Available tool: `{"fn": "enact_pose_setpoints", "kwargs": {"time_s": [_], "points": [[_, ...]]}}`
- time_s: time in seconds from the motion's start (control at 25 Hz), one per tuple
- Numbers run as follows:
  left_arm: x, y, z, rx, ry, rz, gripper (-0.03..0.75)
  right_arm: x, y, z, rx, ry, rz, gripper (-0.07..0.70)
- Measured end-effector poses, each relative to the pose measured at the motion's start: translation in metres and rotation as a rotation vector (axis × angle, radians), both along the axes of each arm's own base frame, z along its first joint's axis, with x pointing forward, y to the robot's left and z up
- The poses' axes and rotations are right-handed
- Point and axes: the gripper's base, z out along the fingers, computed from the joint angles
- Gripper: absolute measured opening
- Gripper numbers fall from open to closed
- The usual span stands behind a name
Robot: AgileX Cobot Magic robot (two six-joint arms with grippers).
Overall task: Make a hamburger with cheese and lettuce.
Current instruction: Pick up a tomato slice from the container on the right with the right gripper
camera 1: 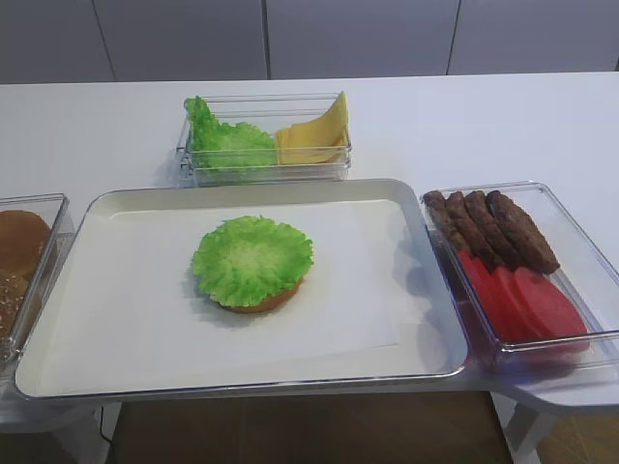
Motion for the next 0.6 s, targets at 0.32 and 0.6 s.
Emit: {"fn": "enact_pose_setpoints", "kwargs": {"time_s": [0.32, 0.6], "points": [[0.000, 0.000, 0.000, 0.000, 0.000, 0.000, 0.288, 0.051, 0.015, 0.050, 0.016, 0.050, 0.069, 0.346], [0.000, 0.000, 0.000, 0.000, 0.000, 0.000, 0.288, 0.104, 0.027, 0.060, 0.011, 0.175, 0.095, 0.347]]}}
